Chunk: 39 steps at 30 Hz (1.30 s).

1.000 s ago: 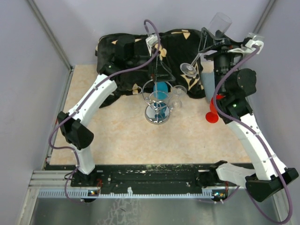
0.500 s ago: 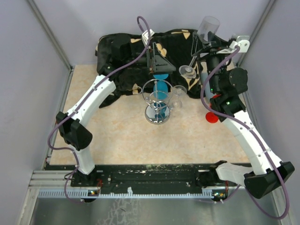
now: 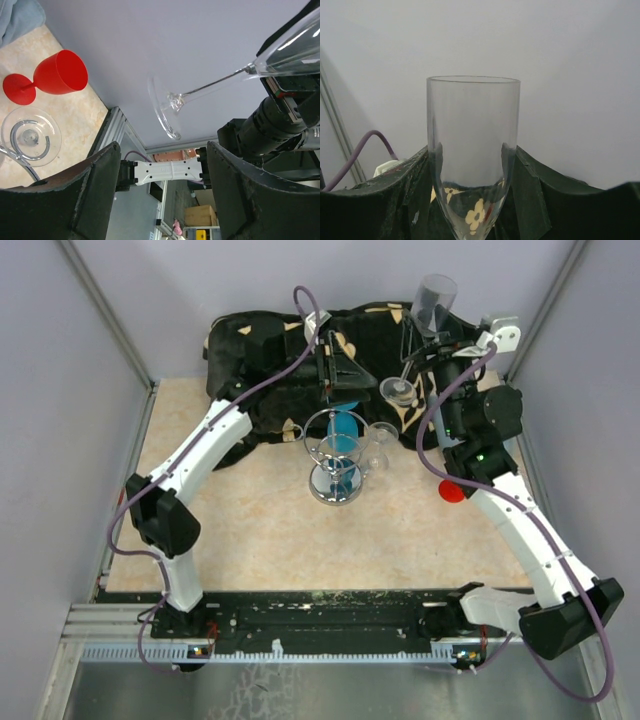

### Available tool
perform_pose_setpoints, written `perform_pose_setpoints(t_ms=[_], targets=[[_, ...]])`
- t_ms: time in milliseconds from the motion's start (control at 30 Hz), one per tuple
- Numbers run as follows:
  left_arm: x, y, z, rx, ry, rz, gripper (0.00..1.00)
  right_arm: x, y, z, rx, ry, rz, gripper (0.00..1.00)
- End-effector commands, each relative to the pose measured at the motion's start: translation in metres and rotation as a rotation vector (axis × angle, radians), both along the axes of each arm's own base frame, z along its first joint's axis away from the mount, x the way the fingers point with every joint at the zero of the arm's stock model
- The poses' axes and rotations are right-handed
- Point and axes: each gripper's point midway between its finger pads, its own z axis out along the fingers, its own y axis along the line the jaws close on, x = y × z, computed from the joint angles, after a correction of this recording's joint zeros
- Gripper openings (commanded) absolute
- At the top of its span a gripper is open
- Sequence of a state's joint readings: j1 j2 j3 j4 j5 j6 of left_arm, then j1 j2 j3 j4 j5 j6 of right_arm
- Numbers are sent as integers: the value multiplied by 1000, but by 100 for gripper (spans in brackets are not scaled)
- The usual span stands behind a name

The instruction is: Take the wine glass off the wine glass rack

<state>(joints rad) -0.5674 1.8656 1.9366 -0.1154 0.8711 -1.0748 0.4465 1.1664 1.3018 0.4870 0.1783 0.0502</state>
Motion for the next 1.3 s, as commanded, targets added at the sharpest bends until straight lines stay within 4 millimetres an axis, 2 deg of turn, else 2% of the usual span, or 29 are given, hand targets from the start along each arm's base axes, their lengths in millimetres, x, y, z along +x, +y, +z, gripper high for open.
perform_pose_setpoints(t_ms=[0,433,833,1167,1267], targets=[[2,-7,5,-19,22,-2,74,-12,3,22,-15,-100,30,0],[-2,-15,5,-25,36,-17,65,-13,27,14,-79,-112,89,0],[-7,-19,3,-22,42,-25,59,-29,36,21,-92,-170,142,0],[-9,-19,4,-33,62,-35,46,-37,50,18,-117,-183,206,0],[-11,-18,5,-37,68,-40,37,-41,52,18,-123,-192,215,0]])
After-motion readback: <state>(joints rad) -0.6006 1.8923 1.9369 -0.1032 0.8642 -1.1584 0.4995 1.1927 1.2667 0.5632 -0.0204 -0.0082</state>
